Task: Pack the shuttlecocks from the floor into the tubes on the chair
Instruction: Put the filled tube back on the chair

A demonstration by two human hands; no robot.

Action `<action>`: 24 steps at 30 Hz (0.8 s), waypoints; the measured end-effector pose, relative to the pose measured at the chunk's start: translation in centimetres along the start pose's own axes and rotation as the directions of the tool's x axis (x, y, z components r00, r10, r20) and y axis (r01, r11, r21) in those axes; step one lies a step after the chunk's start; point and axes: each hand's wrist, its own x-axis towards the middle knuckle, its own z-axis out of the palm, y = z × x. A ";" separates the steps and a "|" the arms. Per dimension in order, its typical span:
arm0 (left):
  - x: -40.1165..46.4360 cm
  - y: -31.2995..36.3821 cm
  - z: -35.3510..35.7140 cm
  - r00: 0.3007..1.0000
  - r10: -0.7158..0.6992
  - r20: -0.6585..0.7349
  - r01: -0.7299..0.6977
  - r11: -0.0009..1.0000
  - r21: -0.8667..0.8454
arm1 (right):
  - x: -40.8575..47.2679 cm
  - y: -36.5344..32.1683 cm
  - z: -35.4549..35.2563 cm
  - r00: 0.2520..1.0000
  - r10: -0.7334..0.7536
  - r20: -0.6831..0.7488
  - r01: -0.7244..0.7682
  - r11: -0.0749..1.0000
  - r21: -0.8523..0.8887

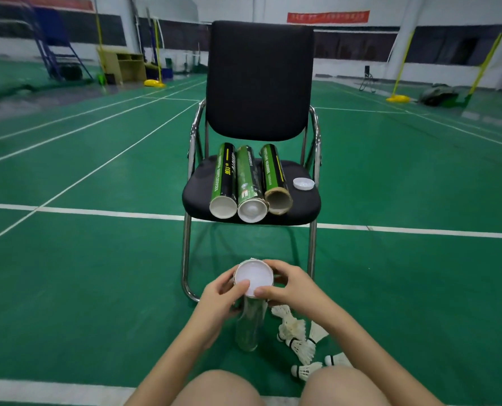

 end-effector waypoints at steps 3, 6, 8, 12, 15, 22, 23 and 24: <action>-1.5 2.3 -0.4 0.996 0.087 -0.032 -0.087 0.996 0.014 | -0.8 -2.9 -0.1 0.996 -0.085 0.003 0.085 0.996 -0.009; -3.6 4.9 -0.6 0.975 0.209 -0.071 -0.207 0.978 0.036 | -1.9 -6.4 -0.4 0.983 -0.185 -0.001 0.185 0.982 -0.025; -5.3 6.6 -0.7 0.946 0.307 -0.101 -0.302 0.951 0.063 | -2.7 -8.7 -0.6 0.968 -0.249 0.006 0.249 0.968 -0.030; -8.3 9.4 -0.7 0.864 0.492 -0.107 -0.478 0.868 0.131 | -4.3 -12.5 -1.0 0.928 -0.373 0.010 0.373 0.927 -0.053; -9.0 10.9 -1.6 0.810 0.578 -0.097 -0.561 0.812 0.160 | -4.6 -14.5 -0.5 0.896 -0.444 0.005 0.444 0.895 -0.037; -8.1 12.8 -3.4 0.746 0.664 -0.058 -0.647 0.742 0.175 | -3.1 -16.5 0.7 0.860 -0.510 -0.029 0.510 0.860 -0.012; -7.9 13.0 -3.6 0.740 0.671 -0.046 -0.654 0.733 0.184 | -2.9 -16.6 0.7 0.857 -0.514 -0.034 0.514 0.858 -0.012; -7.8 13.2 -3.8 0.733 0.680 -0.035 -0.663 0.725 0.186 | -2.8 -16.9 0.7 0.855 -0.518 -0.033 0.518 0.855 -0.012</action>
